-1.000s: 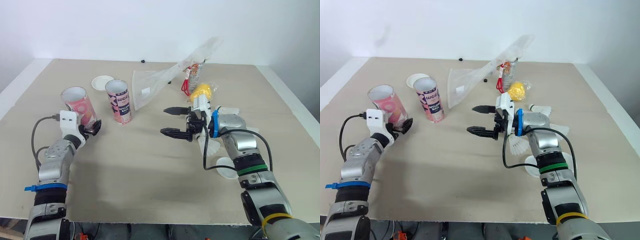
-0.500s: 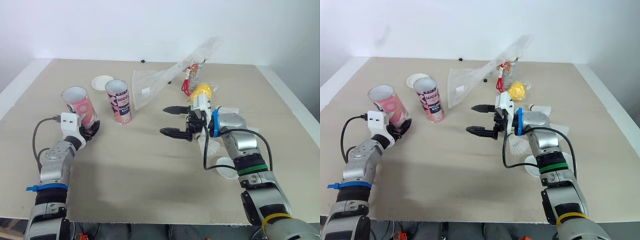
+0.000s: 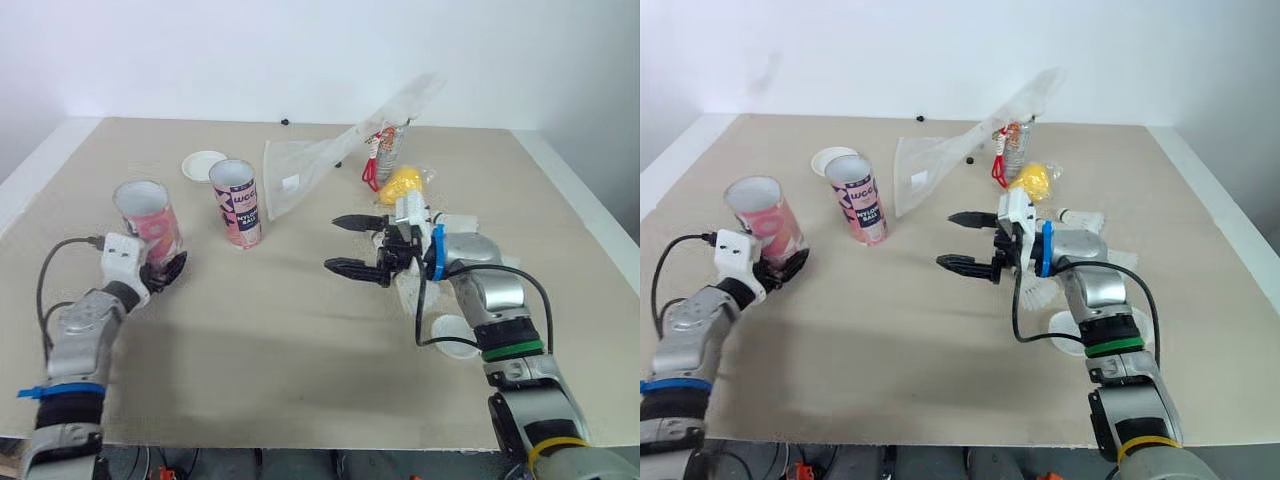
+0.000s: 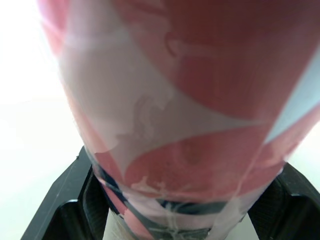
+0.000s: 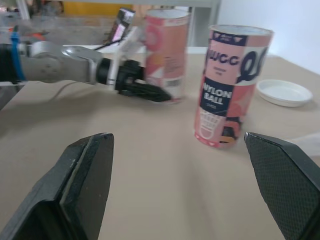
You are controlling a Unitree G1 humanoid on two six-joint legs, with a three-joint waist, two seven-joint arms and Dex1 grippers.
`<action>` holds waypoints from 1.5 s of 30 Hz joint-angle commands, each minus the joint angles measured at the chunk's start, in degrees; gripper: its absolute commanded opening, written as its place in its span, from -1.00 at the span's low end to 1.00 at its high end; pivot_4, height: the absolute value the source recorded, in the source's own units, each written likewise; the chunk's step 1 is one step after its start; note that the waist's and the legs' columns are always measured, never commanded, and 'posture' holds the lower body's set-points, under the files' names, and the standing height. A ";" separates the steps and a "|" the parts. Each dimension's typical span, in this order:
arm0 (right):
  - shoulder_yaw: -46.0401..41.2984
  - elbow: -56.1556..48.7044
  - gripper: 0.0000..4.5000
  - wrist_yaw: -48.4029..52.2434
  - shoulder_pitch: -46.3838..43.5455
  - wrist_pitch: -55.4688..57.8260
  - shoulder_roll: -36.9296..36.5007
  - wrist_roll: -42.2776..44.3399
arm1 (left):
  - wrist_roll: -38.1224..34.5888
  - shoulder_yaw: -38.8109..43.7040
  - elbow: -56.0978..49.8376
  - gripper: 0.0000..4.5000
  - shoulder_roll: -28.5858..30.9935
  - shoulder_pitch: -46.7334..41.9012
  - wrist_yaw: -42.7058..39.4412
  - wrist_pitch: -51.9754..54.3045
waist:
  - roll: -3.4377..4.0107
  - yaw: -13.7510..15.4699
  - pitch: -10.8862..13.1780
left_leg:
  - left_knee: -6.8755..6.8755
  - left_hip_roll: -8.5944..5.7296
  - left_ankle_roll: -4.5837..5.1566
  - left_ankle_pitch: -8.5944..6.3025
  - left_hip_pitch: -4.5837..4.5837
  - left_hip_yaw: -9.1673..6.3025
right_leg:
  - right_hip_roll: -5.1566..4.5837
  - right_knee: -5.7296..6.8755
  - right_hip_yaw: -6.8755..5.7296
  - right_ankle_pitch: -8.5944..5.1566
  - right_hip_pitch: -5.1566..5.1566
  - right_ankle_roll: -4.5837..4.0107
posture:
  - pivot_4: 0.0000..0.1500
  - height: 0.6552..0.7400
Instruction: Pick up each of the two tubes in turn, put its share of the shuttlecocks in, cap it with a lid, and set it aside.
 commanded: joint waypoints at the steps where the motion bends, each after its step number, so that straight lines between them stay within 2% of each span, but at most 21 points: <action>1: -2.29 -5.27 1.00 -0.99 0.52 1.62 -0.88 2.42 | -2.53 -0.36 -8.41 0.41 3.07 1.06 -5.88 0.92 | 0.00 0.07 0.01 | 0.00 0.00 -0.01 0.00 0.00 0.01 | -0.01 0.00 0.00 -0.01 0.00 -0.01 | 1.00 1.00; 5: -4.63 -13.27 1.00 -3.43 5.23 5.64 -3.32 5.06 | -4.42 -2.81 -18.52 0.41 7.04 5.18 -12.29 6.06 | 0.00 0.11 0.01 | 0.01 0.00 -0.01 -0.01 -0.01 0.00 | -0.04 -0.01 -0.02 -0.04 0.03 -0.01 | 1.00 1.00; 11: -9.87 -32.49 1.00 -11.08 18.80 13.55 -7.95 10.01 | -6.94 -9.94 -33.21 0.41 12.97 9.49 -19.37 16.56 | 0.07 0.09 0.05 | -0.04 -0.01 -0.09 -0.22 -0.02 0.00 | -0.10 0.00 -0.03 -0.36 0.00 -0.04 | 1.00 1.00; 18: -17.61 -51.47 1.00 -25.11 33.20 23.31 -10.07 15.22 | -3.16 -23.53 -35.68 0.41 15.29 -1.91 -24.63 26.78 | 0.05 0.06 0.06 | 0.06 -0.02 -0.05 -0.19 0.00 -0.05 | -0.06 0.02 -0.01 -0.53 0.05 0.35 | 1.00 1.00; 23: -25.43 -63.20 1.00 -40.28 46.24 28.31 -5.33 16.95 | 2.16 -34.06 -31.50 0.41 14.53 -15.94 -30.08 30.61 | -0.03 0.27 0.07 | 0.12 -0.06 0.00 -0.14 -0.03 -0.07 | -0.07 0.01 0.02 -0.56 0.07 0.25 | 1.00 1.00; 29: -27.18 -68.46 1.00 -47.48 54.57 30.18 -3.11 17.29 | 8.90 -40.88 -26.87 0.41 13.10 -25.50 -32.72 29.80 | -0.02 -0.06 0.07 | 0.12 -0.12 0.02 -0.15 -0.07 -0.12 | -0.06 0.01 0.04 -0.57 0.06 0.34 | 1.00 1.00; 32: -25.17 -70.53 1.00 -51.69 57.24 31.55 -0.90 18.04 | 11.86 -43.70 -24.03 0.41 11.22 -29.74 -33.35 29.88 | -0.02 0.03 0.06 | 0.10 -0.11 0.03 -0.14 -0.06 -0.24 | -0.02 0.04 -0.01 -0.59 0.08 0.29 | 1.00 1.00; 37: -19.82 -70.08 1.00 -56.46 57.73 33.49 2.24 18.92 | 15.54 -45.85 -20.40 0.41 8.74 -32.78 -33.61 29.44 | -0.01 0.01 0.06 | 0.15 -0.13 0.04 -0.13 -0.08 -0.27 | -0.05 0.03 0.01 -0.63 0.12 0.22 | 1.00 1.00; 45: -13.88 -63.69 1.00 -59.48 53.32 32.25 3.31 13.31 | 16.96 -45.75 -20.22 0.41 5.66 -32.97 -34.04 31.21 | 0.00 0.08 0.04 | 0.26 -0.17 0.16 -0.05 -0.08 -0.31 | -0.07 0.03 0.01 -0.59 0.21 0.23 | 1.00 1.00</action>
